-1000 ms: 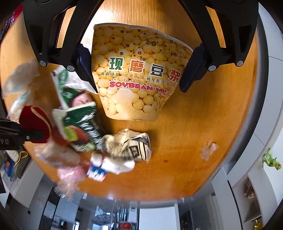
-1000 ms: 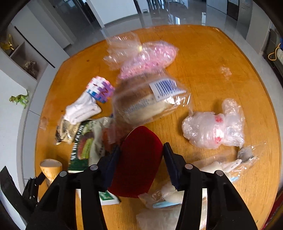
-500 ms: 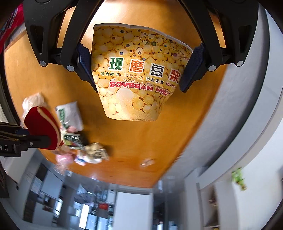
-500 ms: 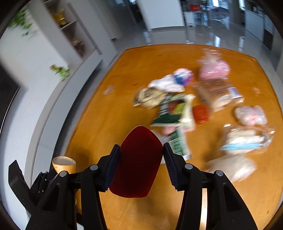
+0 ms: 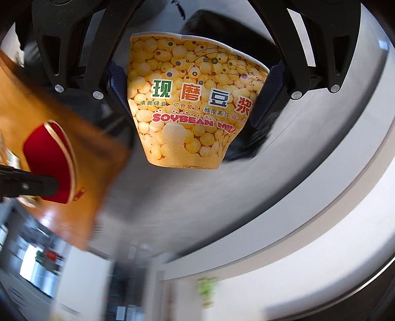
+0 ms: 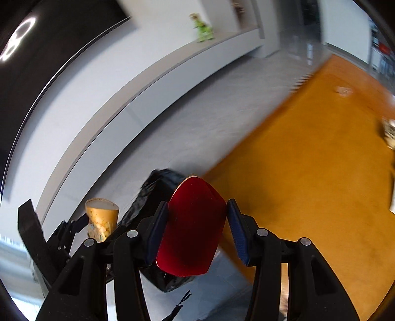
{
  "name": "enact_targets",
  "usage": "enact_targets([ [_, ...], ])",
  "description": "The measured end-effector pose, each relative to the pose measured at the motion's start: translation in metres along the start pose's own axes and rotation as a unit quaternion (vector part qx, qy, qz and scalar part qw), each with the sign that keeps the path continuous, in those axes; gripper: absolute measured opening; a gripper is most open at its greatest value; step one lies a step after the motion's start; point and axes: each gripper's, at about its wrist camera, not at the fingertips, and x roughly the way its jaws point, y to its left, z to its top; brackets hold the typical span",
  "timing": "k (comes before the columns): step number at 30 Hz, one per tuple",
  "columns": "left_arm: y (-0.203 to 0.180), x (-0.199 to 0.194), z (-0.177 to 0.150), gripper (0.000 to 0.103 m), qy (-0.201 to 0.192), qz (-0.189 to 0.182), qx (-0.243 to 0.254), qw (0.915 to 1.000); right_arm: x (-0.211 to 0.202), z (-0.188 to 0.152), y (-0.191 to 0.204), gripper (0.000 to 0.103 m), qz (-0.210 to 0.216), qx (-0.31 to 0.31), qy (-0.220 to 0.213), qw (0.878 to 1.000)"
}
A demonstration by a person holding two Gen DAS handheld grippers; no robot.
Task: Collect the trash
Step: 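Carry both items to the black trash bag and open both tools to drop them, then move both open tools back over the table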
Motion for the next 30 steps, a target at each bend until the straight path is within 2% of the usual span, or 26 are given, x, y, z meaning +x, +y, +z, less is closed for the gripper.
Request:
enact_targets([
  [1, 0.019, 0.003, -0.008, 0.088, 0.006, 0.014, -0.019, 0.9997, 0.009, 0.000, 0.012, 0.051, 0.009, -0.013, 0.007, 1.000],
  [2, 0.030, 0.006, -0.012, 0.093, 0.011, 0.024, -0.031, 0.9992, 0.024, 0.001, 0.033, 0.058, 0.015, -0.039, 0.016, 0.999],
  [3, 0.043, 0.010, -0.018, 0.098, 0.017, 0.045, -0.046, 0.9978, 0.032, 0.002, 0.043, 0.066, 0.005, -0.048, 0.018, 0.999],
  [4, 0.049, 0.012, -0.021, 0.098, 0.020, 0.057, -0.054, 0.9967, 0.040, 0.002, 0.053, 0.079, -0.008, -0.053, 0.014, 0.998],
  [6, 0.062, 0.013, -0.026, 0.098, 0.024, 0.063, -0.069, 0.9953, 0.049, 0.001, 0.070, 0.080, 0.003, -0.060, 0.012, 0.998],
  [8, 0.076, 0.012, -0.030, 0.098, 0.027, 0.051, -0.086, 0.9946, 0.054, 0.001, 0.071, 0.080, 0.007, -0.062, 0.022, 0.998],
  [13, 0.080, 0.016, -0.024, 0.098, 0.029, 0.061, -0.075, 0.9949, 0.052, 0.003, 0.062, 0.080, 0.002, -0.069, 0.023, 0.997],
  [17, 0.060, 0.016, -0.020, 0.098, 0.029, 0.054, -0.064, 0.9960, 0.040, 0.005, 0.045, 0.080, 0.003, -0.056, 0.017, 0.998],
  [23, 0.020, -0.003, -0.008, 0.098, 0.016, 0.032, -0.030, 0.9989, 0.007, 0.002, 0.008, 0.080, -0.004, -0.036, -0.007, 0.999],
  [30, -0.057, -0.020, 0.023, 0.098, -0.003, -0.038, 0.036, 0.9986, -0.048, -0.002, -0.068, 0.080, -0.041, 0.012, -0.043, 0.998],
])
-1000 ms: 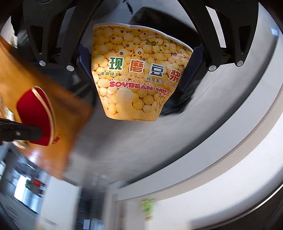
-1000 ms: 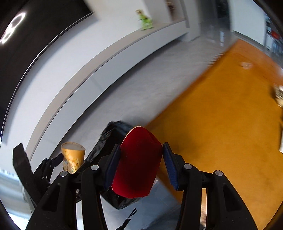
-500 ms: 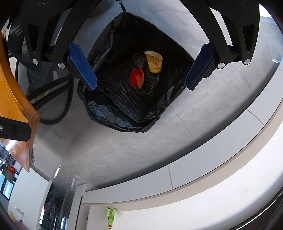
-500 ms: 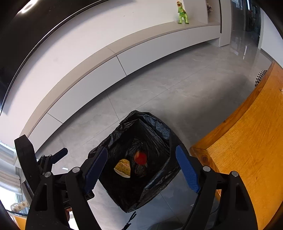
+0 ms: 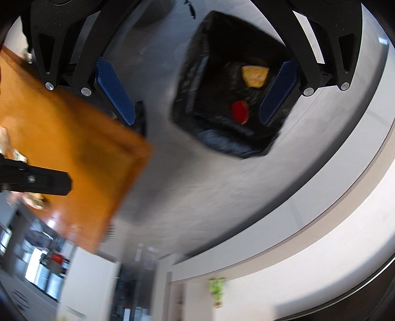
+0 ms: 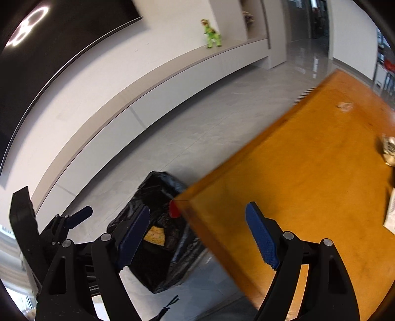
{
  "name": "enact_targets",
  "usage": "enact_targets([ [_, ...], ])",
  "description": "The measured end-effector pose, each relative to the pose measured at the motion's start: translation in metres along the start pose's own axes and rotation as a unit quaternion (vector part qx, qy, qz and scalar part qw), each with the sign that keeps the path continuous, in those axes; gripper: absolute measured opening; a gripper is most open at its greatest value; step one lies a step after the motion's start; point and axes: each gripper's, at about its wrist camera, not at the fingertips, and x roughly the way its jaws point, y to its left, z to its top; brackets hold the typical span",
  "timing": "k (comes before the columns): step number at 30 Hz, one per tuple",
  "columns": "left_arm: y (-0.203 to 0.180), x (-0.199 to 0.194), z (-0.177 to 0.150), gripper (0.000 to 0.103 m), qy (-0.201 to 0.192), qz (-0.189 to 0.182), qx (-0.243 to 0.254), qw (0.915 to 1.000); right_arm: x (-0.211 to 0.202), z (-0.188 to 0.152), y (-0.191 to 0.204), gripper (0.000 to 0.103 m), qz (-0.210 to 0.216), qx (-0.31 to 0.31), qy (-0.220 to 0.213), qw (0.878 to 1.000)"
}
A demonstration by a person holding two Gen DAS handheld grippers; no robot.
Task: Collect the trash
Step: 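Move both open tools back over the table, then grasp the white-green sachet with the left tool while the right tool grasps the green snack bag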
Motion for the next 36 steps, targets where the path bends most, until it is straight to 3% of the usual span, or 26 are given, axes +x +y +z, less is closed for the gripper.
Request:
enact_targets([
  [10, -0.146, 0.013, 0.044, 0.098, 0.004, -0.073, 0.110, 0.9913, -0.071, 0.002, -0.140, 0.083, -0.090, 0.077, -0.037, 0.992],
  [18, -0.257, 0.042, 0.058, 0.098, 0.029, -0.116, 0.181, 0.9762, -0.090, 0.006, -0.263, 0.085, -0.170, 0.155, -0.030, 0.973],
  [22, -0.311, 0.057, 0.068, 0.098, 0.044, -0.138, 0.197, 0.9698, -0.075, 0.013, -0.309, 0.085, -0.193, 0.169, -0.001, 0.967],
  [26, -0.353, 0.070, 0.071, 0.098, 0.051, -0.138, 0.225, 0.9632, -0.053, 0.022, -0.341, 0.085, -0.168, 0.180, 0.037, 0.968],
  [29, -0.373, 0.081, 0.069, 0.098, 0.059, -0.139, 0.240, 0.9591, -0.035, 0.031, -0.353, 0.085, -0.159, 0.173, 0.077, 0.969],
  [34, -0.394, 0.098, 0.073, 0.098, 0.072, -0.143, 0.231, 0.9597, -0.012, 0.044, -0.357, 0.088, -0.178, 0.150, 0.137, 0.963],
  [36, -0.403, 0.104, 0.074, 0.098, 0.080, -0.149, 0.228, 0.9589, -0.008, 0.045, -0.358, 0.084, -0.191, 0.137, 0.147, 0.961],
])
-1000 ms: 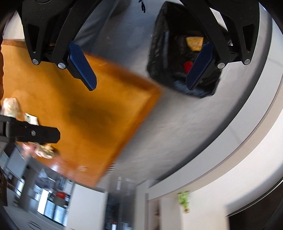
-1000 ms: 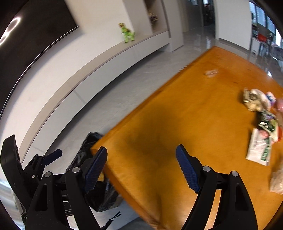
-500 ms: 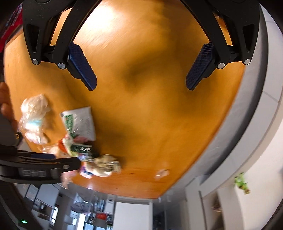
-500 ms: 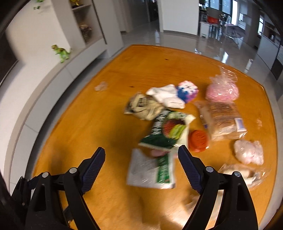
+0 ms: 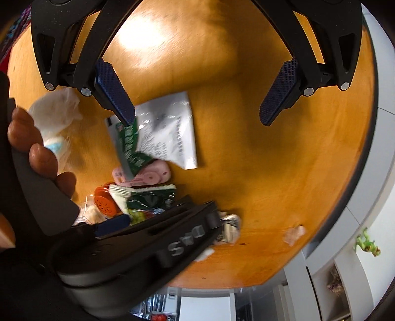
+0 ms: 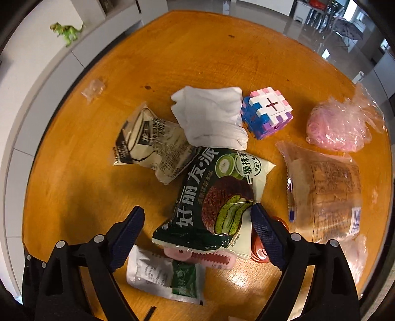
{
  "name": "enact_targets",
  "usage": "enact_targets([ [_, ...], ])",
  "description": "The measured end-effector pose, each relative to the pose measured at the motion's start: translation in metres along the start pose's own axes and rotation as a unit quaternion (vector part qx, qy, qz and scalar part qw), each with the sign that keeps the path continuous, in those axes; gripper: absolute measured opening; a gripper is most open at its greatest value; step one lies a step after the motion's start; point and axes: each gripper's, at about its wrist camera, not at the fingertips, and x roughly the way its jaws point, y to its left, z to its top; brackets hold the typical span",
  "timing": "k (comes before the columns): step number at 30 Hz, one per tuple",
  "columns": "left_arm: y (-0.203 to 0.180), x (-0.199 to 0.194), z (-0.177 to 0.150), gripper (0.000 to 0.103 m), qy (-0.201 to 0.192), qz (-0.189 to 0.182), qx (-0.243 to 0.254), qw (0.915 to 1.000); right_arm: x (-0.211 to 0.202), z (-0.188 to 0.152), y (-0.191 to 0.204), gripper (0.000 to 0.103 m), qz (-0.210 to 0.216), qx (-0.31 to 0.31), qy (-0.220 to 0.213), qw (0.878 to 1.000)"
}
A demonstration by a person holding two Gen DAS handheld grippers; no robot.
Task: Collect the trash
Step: 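Grasp the white-green sachet with the left tool while the right tool grasps the green snack bag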
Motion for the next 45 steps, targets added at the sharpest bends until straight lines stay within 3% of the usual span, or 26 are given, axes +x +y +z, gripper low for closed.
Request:
enact_targets([
  [1, -0.005, 0.005, 0.005, 0.098, 0.003, -0.002, 0.001, 1.0000, 0.000, 0.000, 0.000, 0.070, -0.013, -0.003, -0.001, 1.000],
  [2, -0.009, 0.007, 0.006, 0.098, 0.004, -0.002, 0.003, 1.0000, -0.001, 0.000, -0.002, 0.063, -0.019, -0.002, -0.007, 1.000],
  [7, -0.029, 0.028, 0.011, 0.098, 0.018, -0.021, 0.004, 0.9996, -0.015, -0.008, -0.026, 0.039, 0.023, 0.023, -0.038, 0.999],
  [11, -0.033, 0.037, 0.013, 0.096, -0.005, -0.017, -0.004, 0.9998, -0.021, -0.021, -0.036, 0.036, 0.033, 0.035, -0.052, 0.998],
  [13, -0.032, 0.033, 0.008, 0.073, -0.024, -0.009, 0.001, 0.9997, -0.025, -0.028, -0.038, 0.035, 0.038, 0.040, -0.056, 0.997],
  [16, -0.019, 0.025, 0.003, 0.059, -0.020, -0.036, -0.004, 0.9991, -0.031, -0.026, -0.041, 0.035, 0.043, 0.047, -0.063, 0.996],
  [21, 0.003, 0.012, -0.012, 0.057, -0.020, -0.062, -0.019, 0.9977, -0.051, -0.038, -0.040, 0.034, 0.048, 0.054, -0.087, 0.994],
  [30, 0.043, -0.049, -0.059, 0.057, -0.061, -0.050, -0.039, 0.9961, -0.094, -0.068, -0.020, 0.034, 0.073, 0.055, -0.121, 0.988],
  [37, 0.090, -0.091, -0.097, 0.057, -0.088, -0.025, -0.070, 0.9933, -0.106, -0.086, 0.045, 0.034, 0.096, 0.026, -0.134, 0.986],
  [45, 0.160, -0.130, -0.162, 0.057, -0.108, 0.031, -0.123, 0.9859, -0.110, -0.117, 0.167, 0.034, 0.147, -0.057, -0.131, 0.979],
])
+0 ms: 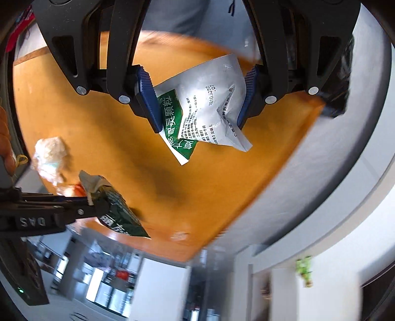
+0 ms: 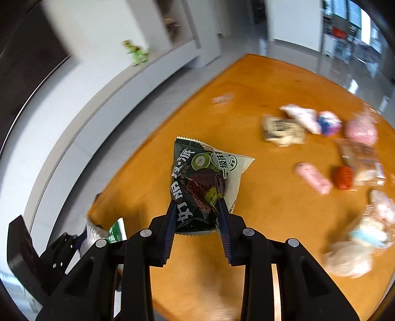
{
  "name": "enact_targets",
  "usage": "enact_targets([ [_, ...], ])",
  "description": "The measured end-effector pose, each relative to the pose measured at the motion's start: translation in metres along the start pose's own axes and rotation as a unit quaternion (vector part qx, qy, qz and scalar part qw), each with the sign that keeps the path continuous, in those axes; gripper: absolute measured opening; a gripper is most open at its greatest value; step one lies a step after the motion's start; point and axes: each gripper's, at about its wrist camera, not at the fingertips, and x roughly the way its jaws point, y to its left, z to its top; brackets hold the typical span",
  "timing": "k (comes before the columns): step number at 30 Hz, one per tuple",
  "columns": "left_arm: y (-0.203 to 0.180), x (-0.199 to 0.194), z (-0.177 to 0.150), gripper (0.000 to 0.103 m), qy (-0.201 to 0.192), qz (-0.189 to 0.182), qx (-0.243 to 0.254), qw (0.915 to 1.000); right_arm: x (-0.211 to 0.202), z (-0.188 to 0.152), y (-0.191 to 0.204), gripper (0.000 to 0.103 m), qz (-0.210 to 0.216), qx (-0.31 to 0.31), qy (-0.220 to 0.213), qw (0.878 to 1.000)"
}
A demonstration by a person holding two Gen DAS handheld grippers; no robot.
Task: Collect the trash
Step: 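Grasp the white-green sachet with the left tool while the right tool grasps the green snack bag, then carry both packets to the black trash bag and open both tools to drop them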
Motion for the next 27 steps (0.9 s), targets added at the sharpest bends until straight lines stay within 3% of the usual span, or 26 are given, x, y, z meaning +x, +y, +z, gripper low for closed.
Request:
enact_targets([
  [9, 0.120, -0.051, -0.069, 0.057, -0.007, 0.088, -0.098, 0.9913, 0.037, -0.035, 0.141, 0.034, 0.083, -0.110, 0.039, 0.990],
  [14, 0.178, -0.070, -0.111, 0.057, 0.002, 0.144, -0.152, 0.9778, 0.060, -0.055, 0.207, 0.034, 0.118, -0.164, 0.066, 0.977],
  [21, 0.247, -0.074, -0.152, 0.061, 0.022, 0.195, -0.236, 0.9518, 0.109, -0.075, 0.276, 0.035, 0.149, -0.202, 0.113, 0.961],
  [22, 0.254, -0.072, -0.154, 0.070, 0.023, 0.198, -0.246, 0.9485, 0.118, -0.076, 0.284, 0.037, 0.151, -0.206, 0.118, 0.960],
  [23, 0.260, -0.071, -0.155, 0.080, 0.030, 0.203, -0.253, 0.9454, 0.126, -0.076, 0.293, 0.048, 0.146, -0.211, 0.118, 0.959],
  [24, 0.266, -0.069, -0.156, 0.098, 0.036, 0.212, -0.259, 0.9417, 0.131, -0.076, 0.297, 0.058, 0.136, -0.214, 0.116, 0.960],
  [25, 0.267, -0.069, -0.156, 0.097, 0.033, 0.223, -0.259, 0.9393, 0.135, -0.074, 0.301, 0.071, 0.128, -0.210, 0.110, 0.963],
  [27, 0.271, -0.073, -0.161, 0.097, 0.033, 0.230, -0.254, 0.9389, 0.137, -0.072, 0.304, 0.071, 0.139, -0.206, 0.106, 0.963],
])
